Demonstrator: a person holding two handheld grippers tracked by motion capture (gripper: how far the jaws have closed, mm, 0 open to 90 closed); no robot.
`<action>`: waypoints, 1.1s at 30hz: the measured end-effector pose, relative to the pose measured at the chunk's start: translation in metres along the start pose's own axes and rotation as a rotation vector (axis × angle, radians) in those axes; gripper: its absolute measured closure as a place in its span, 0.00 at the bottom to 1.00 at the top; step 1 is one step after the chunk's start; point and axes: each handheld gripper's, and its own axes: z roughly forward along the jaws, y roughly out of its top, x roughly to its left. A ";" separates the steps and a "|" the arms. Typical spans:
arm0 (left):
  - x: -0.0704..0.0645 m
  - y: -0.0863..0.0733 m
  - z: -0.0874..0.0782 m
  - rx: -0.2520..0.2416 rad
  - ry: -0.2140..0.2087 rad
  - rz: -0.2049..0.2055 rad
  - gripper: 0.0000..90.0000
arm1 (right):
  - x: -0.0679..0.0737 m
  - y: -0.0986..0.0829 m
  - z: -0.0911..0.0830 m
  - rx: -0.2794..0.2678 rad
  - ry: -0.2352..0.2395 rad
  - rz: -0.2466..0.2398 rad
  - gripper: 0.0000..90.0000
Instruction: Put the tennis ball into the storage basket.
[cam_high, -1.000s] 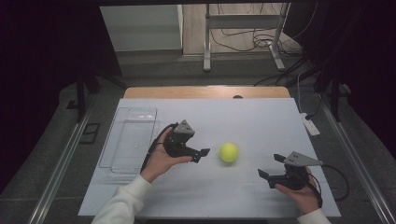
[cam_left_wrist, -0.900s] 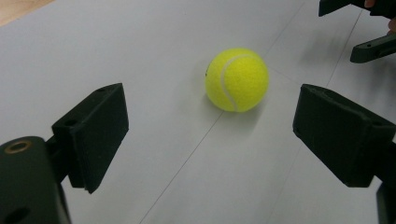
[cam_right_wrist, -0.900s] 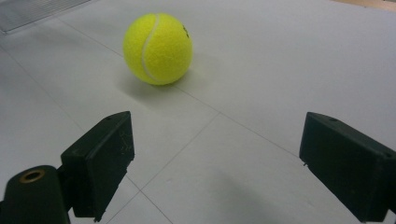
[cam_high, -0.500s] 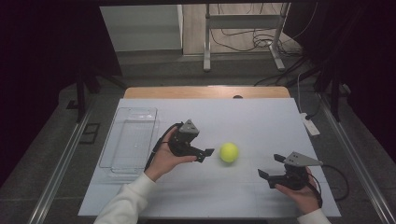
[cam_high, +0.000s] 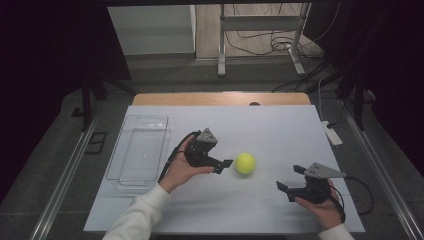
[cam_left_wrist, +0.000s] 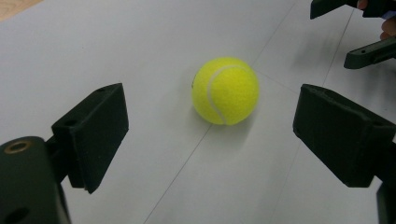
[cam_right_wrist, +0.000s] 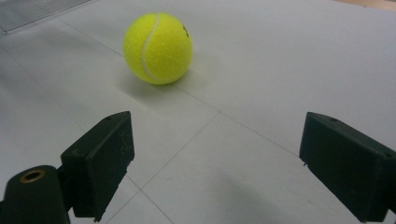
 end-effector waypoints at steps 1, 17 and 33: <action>0.000 0.000 0.000 0.000 0.000 0.000 0.13 | 0.000 0.000 0.000 0.000 0.000 0.002 0.12; -0.002 0.014 0.018 0.013 -0.038 -0.004 0.13 | -0.001 0.000 -0.001 -0.004 0.000 0.002 0.12; -0.003 0.023 0.043 0.064 -0.071 -0.003 0.11 | -0.001 0.000 -0.001 -0.004 0.002 0.000 0.12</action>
